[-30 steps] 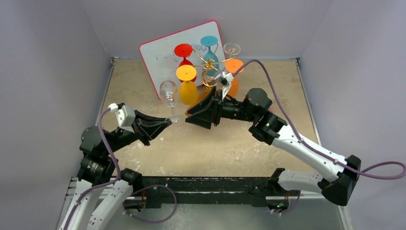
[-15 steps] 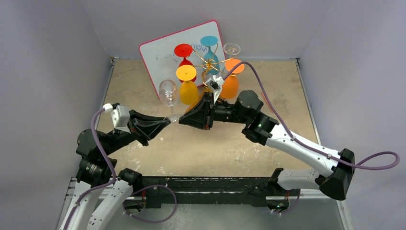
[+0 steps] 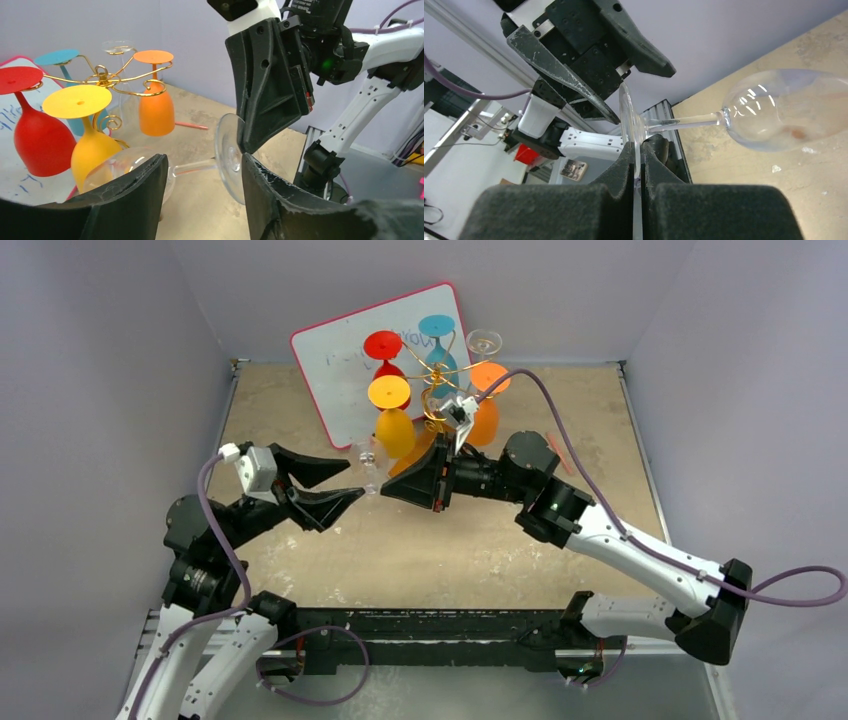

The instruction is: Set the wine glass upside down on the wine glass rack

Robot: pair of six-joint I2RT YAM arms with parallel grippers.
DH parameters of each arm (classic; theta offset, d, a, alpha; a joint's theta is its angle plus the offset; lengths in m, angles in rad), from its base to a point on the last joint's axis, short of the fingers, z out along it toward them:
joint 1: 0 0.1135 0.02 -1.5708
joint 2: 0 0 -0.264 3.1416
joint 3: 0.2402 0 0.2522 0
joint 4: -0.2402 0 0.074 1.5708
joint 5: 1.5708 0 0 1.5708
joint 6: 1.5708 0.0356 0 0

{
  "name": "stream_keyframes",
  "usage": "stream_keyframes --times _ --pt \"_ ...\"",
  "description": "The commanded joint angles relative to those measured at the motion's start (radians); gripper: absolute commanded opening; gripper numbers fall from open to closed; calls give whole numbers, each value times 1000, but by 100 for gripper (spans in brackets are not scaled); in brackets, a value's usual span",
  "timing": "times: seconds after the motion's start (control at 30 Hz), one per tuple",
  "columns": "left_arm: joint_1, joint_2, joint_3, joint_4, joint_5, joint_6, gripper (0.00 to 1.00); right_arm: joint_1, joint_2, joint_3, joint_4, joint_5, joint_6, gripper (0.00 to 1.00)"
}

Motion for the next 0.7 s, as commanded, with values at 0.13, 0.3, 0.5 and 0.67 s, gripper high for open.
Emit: stream_keyframes --times 0.13,0.3,0.5,0.67 --pt "3 46 64 12 -16 44 69 4 -108 40 -106 98 114 0" --pt "3 56 63 -36 -110 48 99 2 -141 70 -257 218 168 0" --pt "3 45 51 -144 -419 -6 100 -24 -160 109 -368 296 226 0" --pt "4 69 33 -180 -489 -45 100 -89 -184 109 -411 364 298 0"
